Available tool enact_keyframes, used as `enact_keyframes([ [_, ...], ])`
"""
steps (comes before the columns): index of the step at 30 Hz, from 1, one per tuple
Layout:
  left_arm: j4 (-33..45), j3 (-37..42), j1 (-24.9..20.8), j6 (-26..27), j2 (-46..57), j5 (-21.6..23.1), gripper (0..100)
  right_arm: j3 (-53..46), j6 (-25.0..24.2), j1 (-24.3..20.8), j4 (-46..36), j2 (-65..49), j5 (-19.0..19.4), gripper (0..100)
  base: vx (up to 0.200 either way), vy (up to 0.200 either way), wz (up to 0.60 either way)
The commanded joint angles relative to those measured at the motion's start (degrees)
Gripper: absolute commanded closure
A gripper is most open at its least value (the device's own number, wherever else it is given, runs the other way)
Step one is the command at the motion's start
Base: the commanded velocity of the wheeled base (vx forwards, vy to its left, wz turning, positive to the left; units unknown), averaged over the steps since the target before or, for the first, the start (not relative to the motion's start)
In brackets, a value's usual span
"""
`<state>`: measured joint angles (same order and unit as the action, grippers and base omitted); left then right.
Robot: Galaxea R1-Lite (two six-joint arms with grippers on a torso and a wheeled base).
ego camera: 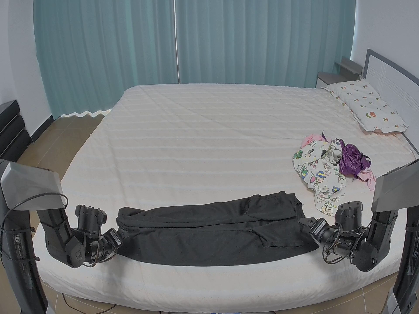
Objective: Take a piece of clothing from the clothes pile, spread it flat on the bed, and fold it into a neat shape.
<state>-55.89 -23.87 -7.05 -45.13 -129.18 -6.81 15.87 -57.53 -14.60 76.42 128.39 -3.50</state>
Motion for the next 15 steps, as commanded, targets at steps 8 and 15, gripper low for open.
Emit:
enact_keyframes([
  [8,-0.9,-2.5,-1.4,-2.3,-5.5,-6.5,100,-3.0,-1.1,0.2,3.6,1.7,0.0,0,0.000,0.000,0.00],
  [15,-1.6,0.6,-1.3,-3.8,-4.7,-8.7,100,-6.6,-0.2,-0.3,10.6,5.1,-0.5,0,0.000,0.000,0.00],
])
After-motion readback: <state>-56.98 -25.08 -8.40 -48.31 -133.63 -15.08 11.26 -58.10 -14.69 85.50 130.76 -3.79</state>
